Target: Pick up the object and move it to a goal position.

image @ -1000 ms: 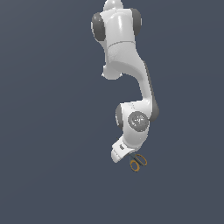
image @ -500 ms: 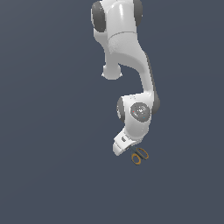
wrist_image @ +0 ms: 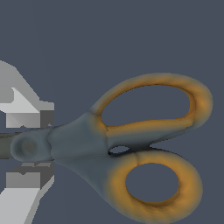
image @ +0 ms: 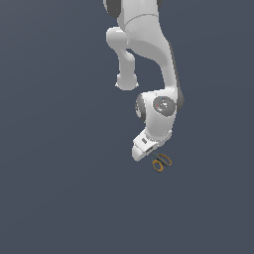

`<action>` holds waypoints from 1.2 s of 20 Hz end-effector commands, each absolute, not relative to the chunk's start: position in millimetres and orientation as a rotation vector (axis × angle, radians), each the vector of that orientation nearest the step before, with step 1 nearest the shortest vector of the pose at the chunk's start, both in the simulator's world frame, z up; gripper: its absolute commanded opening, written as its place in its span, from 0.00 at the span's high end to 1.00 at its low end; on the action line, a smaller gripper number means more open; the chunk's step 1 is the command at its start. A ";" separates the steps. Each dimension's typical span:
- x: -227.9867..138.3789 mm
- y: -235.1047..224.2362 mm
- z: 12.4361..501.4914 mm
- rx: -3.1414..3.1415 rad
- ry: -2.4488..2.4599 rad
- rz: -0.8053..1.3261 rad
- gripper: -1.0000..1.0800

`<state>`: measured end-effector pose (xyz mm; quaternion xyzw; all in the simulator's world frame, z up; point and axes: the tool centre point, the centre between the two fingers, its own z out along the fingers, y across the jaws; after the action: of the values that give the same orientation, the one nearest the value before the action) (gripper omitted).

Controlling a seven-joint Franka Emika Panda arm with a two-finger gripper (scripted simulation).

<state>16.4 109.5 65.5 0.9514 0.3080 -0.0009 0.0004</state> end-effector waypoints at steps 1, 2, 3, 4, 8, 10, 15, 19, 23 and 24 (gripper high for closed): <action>1.5 114.0 76.5 2.987 0.967 -0.001 1.00; -4.7 115.9 80.8 2.987 0.967 -0.001 1.00; -11.0 117.8 85.3 2.987 0.967 -0.001 1.00; -17.4 119.7 89.9 2.987 0.967 -0.001 1.00; -44.7 128.1 109.2 2.987 0.967 -0.001 1.00; -59.1 132.6 119.6 2.986 0.967 -0.001 1.00; -94.5 143.8 145.3 2.985 0.967 -0.001 1.00; -118.7 151.8 163.4 2.985 0.967 -0.001 1.00; -137.7 158.5 178.2 2.986 0.967 -0.001 1.00; -141.5 160.0 181.2 2.986 0.967 -0.001 1.00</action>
<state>-134.8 157.8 175.9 0.9513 0.3082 -0.0005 0.0014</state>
